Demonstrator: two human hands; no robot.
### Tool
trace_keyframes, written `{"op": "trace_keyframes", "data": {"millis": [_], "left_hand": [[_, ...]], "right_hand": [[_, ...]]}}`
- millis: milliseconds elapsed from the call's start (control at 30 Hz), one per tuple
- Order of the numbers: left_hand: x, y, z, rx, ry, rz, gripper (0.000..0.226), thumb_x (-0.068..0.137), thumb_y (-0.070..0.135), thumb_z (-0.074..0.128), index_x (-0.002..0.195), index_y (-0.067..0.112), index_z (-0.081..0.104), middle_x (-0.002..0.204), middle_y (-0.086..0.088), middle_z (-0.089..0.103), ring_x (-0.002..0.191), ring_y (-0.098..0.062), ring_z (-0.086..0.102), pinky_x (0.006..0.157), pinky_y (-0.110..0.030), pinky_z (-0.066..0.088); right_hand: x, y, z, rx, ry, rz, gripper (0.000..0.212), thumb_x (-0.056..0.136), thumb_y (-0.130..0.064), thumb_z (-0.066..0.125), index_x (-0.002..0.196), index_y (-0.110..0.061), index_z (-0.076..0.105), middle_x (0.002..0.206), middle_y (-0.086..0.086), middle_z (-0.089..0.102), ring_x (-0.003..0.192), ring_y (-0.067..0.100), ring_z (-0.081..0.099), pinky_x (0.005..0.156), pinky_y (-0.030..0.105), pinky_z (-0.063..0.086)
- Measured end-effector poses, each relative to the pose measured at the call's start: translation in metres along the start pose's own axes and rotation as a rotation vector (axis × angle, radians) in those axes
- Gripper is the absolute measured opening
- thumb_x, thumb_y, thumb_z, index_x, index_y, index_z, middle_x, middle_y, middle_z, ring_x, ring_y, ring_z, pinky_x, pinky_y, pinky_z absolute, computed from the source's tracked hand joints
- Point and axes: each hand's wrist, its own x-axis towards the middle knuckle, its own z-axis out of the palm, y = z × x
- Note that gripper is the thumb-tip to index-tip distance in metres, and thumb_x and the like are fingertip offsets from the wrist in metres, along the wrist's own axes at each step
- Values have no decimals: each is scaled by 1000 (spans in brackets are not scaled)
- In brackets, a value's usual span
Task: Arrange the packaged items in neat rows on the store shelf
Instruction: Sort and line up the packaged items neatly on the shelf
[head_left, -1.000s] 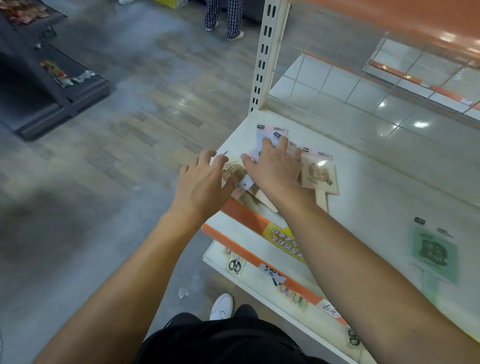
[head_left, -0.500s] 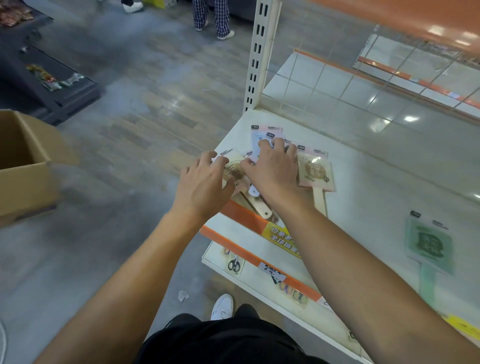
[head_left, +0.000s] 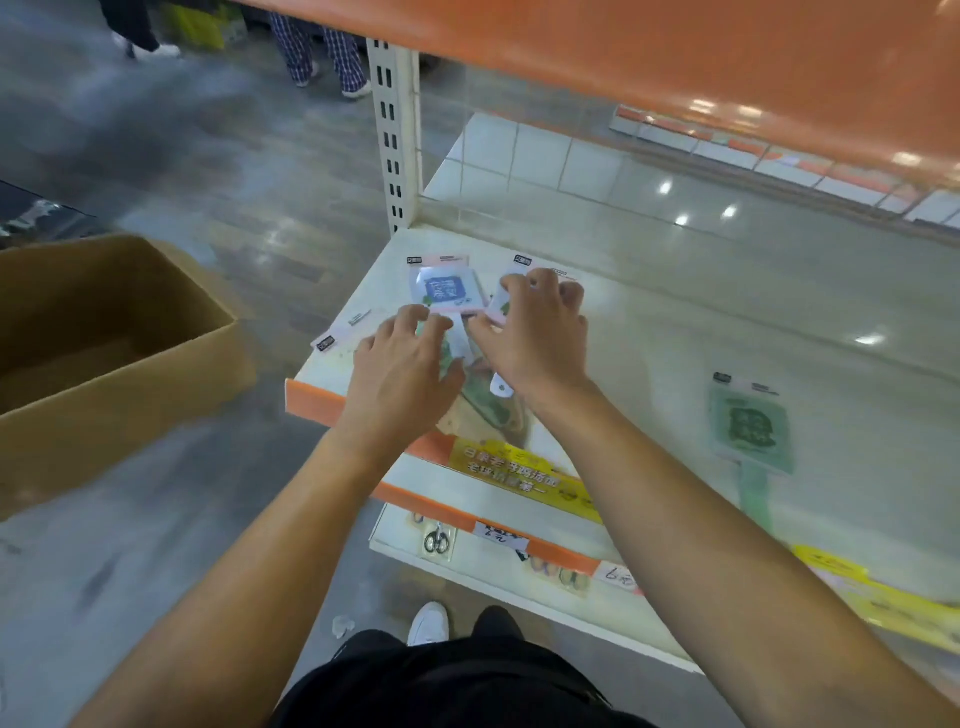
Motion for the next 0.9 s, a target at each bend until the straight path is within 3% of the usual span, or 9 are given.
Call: {"op": "trace_keyframes", "data": {"millis": [267, 467, 600, 900], "left_hand": [[7, 65, 24, -45, -52, 143, 43, 86, 34, 60, 123, 14, 55, 126, -10, 51, 112, -35, 53, 87, -48, 45], [1, 108, 39, -38, -65, 226, 47, 82, 42, 49, 118, 14, 59, 122, -11, 55, 105, -36, 58, 80, -47, 48], [-5, 124, 46, -17, -97, 240, 42, 86, 35, 61, 123, 15, 57, 128, -11, 52, 114, -36, 54, 87, -46, 45], [-15, 130, 44, 19, -108, 201, 44, 88, 36, 58, 127, 17, 54, 135, -9, 49, 121, -34, 49, 91, -46, 43]], "right_hand": [[-29, 74, -34, -28, 20, 135, 49, 84, -46, 58, 125, -20, 55, 136, 4, 42, 125, 33, 32, 92, 43, 41], [-52, 122, -49, -56, -9, 212, 52, 83, -46, 58, 128, -20, 53, 139, 4, 40, 126, 35, 30, 93, 42, 41], [-63, 140, -48, -64, -51, 213, 51, 85, -45, 58, 130, -22, 52, 142, 2, 36, 129, 34, 26, 96, 42, 39], [-79, 156, -29, -33, -115, 115, 49, 86, -47, 58, 127, -21, 53, 138, -1, 42, 131, 28, 29, 98, 42, 38]]}}
